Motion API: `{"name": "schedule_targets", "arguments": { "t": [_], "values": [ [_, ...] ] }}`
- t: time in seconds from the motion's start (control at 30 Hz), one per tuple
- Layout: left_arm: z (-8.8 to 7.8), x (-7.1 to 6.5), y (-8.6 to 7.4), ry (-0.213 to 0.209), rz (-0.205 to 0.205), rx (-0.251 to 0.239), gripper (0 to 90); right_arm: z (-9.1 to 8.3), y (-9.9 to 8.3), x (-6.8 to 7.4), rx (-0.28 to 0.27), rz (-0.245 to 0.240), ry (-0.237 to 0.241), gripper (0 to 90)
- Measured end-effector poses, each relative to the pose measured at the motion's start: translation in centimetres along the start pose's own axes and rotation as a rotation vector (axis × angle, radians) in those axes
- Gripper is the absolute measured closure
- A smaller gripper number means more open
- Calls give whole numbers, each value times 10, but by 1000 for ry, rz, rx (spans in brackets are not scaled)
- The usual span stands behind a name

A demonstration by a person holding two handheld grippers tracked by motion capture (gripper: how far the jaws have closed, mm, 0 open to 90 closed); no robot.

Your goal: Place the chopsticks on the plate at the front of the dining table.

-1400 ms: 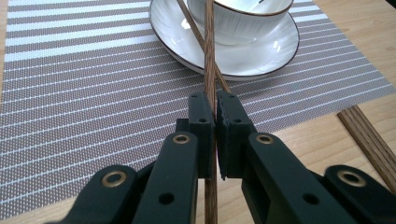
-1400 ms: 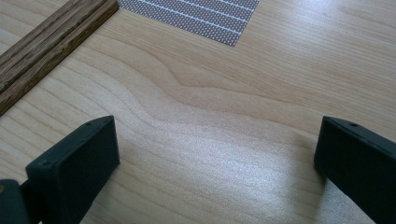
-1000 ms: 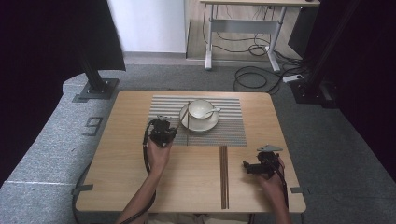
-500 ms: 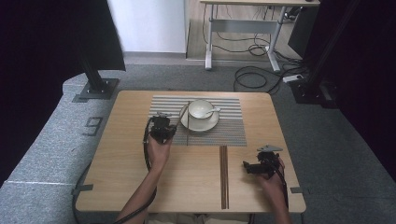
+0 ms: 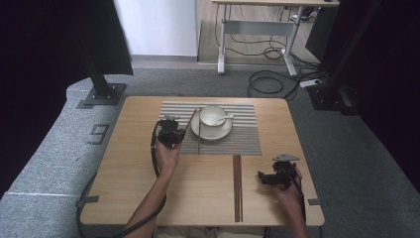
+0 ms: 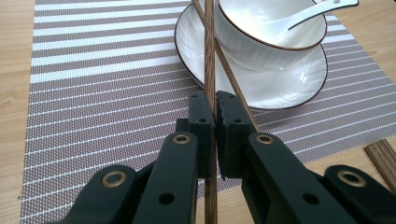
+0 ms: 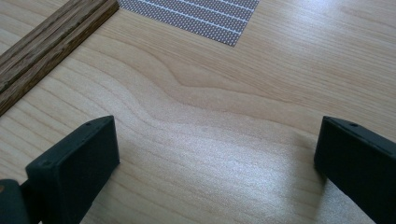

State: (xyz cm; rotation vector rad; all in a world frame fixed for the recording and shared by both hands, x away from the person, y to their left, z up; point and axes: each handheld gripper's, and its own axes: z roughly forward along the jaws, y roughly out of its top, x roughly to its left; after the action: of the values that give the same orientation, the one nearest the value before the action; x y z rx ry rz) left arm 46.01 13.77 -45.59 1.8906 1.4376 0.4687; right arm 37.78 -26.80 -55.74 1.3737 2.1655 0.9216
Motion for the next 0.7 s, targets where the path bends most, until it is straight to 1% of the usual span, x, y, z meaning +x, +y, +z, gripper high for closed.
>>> {"name": "schedule_targets", "arguments": {
  "t": [0.33, 0.57, 0.7],
  "values": [
    [5, 1, 5, 8, -5, 9, 852, 0, 0, 0, 0, 0, 0, 0],
    [8, 5, 8, 14, -23, 11, 852, 0, 0, 0, 0, 0, 0, 0],
    [8, 4, 12, 17, -22, 8, 852, 0, 0, 0, 0, 0, 0, 0]
  ]
}}
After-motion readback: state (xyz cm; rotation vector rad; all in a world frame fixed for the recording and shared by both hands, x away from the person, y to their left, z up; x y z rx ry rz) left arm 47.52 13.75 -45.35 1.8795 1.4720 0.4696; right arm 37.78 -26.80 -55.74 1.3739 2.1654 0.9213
